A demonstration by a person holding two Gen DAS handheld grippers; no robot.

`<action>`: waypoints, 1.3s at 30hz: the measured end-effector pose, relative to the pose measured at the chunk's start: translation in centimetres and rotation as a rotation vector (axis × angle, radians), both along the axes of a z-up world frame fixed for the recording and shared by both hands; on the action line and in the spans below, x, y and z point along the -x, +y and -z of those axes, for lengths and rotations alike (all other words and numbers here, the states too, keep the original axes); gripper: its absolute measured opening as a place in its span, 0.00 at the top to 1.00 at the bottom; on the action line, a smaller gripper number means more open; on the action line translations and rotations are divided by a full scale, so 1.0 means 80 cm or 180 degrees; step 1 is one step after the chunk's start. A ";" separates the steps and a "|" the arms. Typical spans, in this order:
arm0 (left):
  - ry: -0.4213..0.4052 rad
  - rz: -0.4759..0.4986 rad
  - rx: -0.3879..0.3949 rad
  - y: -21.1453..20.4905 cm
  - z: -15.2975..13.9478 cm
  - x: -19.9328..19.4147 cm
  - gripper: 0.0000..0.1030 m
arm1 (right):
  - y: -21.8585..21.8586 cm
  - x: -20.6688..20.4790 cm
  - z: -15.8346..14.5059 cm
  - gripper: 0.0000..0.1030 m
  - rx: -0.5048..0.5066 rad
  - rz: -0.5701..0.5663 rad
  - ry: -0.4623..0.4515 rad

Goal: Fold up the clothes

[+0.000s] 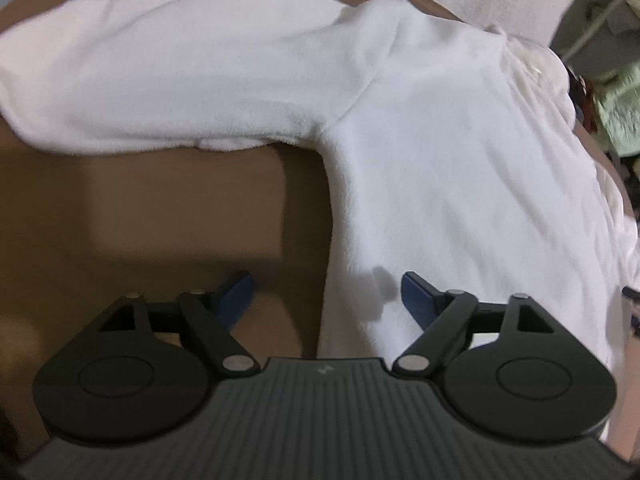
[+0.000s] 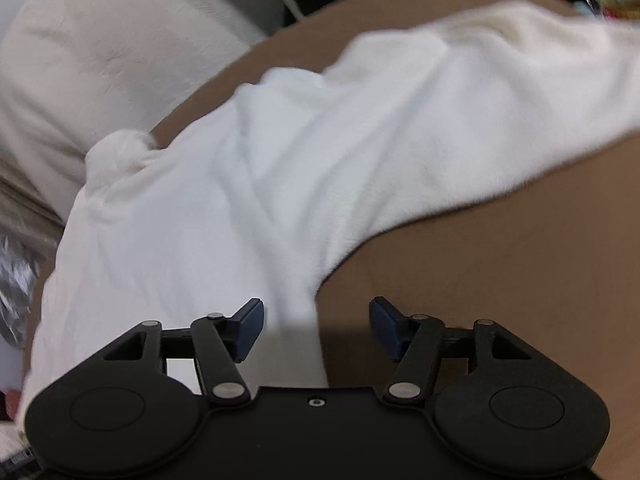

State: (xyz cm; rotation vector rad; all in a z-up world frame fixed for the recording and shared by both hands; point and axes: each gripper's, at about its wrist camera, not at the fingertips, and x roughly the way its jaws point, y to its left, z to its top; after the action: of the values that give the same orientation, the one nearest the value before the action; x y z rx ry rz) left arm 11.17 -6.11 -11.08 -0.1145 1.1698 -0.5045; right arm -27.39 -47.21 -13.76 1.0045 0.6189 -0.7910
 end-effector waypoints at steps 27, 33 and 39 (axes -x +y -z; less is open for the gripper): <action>0.0331 0.0398 0.0008 0.029 -0.005 0.029 0.34 | 0.016 -0.044 -0.038 0.41 0.1120 -0.0435 0.0830; 0.0340 0.0392 0.0032 0.026 -0.002 0.046 0.04 | 0.065 0.013 -0.012 0.37 0.0762 -0.0724 0.0403; 0.0041 0.0441 -0.0135 0.025 -0.018 0.070 0.91 | 0.135 0.019 -0.027 0.94 0.1531 -0.1083 0.0649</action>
State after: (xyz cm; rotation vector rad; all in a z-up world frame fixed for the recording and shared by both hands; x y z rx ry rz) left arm 5.57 -4.13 -9.64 -0.0001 1.2056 -0.6015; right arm -28.87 -36.40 -11.57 0.3679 0.7081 -0.6964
